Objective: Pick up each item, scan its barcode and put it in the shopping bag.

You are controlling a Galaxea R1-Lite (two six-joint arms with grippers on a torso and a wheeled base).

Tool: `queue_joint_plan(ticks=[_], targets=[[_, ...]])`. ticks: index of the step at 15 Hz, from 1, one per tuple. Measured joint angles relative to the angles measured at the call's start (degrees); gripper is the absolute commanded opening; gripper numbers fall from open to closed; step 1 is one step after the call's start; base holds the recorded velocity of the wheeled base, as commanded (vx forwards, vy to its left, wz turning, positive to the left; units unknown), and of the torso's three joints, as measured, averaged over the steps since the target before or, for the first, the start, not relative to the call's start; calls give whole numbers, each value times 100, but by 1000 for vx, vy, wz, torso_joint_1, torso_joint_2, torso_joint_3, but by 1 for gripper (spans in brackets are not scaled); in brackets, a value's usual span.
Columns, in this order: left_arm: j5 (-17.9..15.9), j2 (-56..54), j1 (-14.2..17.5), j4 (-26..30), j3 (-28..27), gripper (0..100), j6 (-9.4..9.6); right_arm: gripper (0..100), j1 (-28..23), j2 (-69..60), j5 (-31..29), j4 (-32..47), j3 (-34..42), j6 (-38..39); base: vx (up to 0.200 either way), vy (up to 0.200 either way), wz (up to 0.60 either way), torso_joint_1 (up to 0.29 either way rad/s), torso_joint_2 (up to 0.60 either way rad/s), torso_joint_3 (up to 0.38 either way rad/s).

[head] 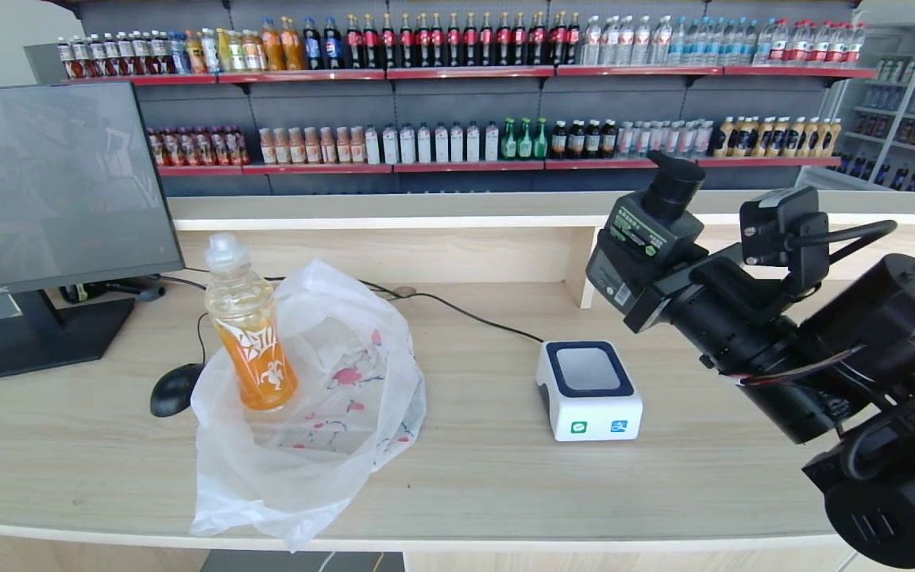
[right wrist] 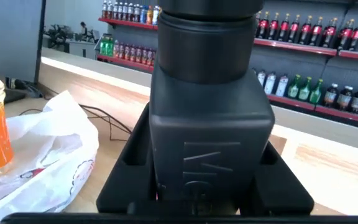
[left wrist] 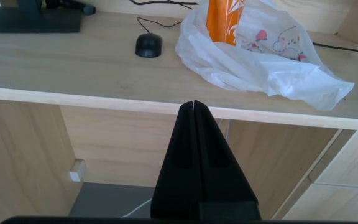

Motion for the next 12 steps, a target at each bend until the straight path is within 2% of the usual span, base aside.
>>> queue_joint_plan(ticks=[2, 4, 8, 12], targets=[[0, 0, 0, 0, 0, 0, 0, 0, 56, 2, -57, 5, 68, 27, 0, 0, 0, 0, 0, 0], [0, 0, 0, 0, 0, 0, -4, 0, 52, 52, -93, 9, 61, 32, -200, 0, 0, 5, 0, 5], [5, 0, 0, -10, 2, 0, -15, 0, -137, 121, -379, -46, -44, 82, 0, 0, 0, 0, 0, 0], [0, 0, 7, -7, 2, 0, -9, 0, -586, 66, -568, -11, 302, 492, 0, 200, 0, 4, 4, 5]])
